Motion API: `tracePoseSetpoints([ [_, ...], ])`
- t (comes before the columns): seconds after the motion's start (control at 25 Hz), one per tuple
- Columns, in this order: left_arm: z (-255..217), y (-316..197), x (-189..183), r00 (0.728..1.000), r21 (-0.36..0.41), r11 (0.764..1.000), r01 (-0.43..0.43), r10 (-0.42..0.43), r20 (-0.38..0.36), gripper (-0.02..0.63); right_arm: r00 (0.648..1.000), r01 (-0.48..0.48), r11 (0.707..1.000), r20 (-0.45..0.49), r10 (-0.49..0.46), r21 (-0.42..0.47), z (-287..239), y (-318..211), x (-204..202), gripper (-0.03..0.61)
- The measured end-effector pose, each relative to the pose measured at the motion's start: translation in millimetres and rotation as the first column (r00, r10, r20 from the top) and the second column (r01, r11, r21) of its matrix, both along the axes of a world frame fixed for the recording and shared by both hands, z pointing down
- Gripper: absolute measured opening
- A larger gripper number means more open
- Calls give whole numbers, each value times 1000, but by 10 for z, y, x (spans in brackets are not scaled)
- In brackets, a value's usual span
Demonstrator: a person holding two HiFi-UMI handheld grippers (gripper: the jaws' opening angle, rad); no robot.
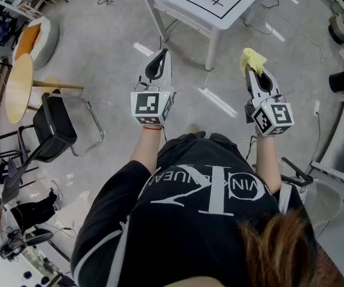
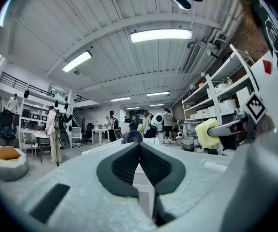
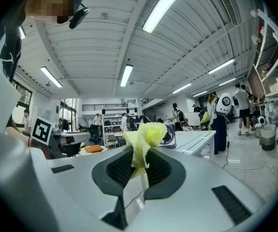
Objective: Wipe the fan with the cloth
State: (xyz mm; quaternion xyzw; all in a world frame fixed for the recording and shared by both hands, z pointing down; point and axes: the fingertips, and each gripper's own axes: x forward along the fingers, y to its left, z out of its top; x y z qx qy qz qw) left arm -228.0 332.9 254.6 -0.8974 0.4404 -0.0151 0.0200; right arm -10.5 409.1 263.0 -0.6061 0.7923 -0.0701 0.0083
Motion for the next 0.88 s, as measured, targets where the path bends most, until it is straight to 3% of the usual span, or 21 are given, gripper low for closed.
tracePoseSetpoints([
  [0.32,207,-238,-31,1000,-28,999,-17,16,-16,6,1000,-9,999,-12,9,-36,211,-148,-58,37],
  [0.56,439,-383,135,999,-89,995,-49,47,-13,6,1000,-22,997,-12,22,-74,342,-326,35,37],
  [0.88,546,-1024,317,999,-108,993,-46,45,-9,7,1000,-17,995,9,18,-102,516,-987,242,38],
])
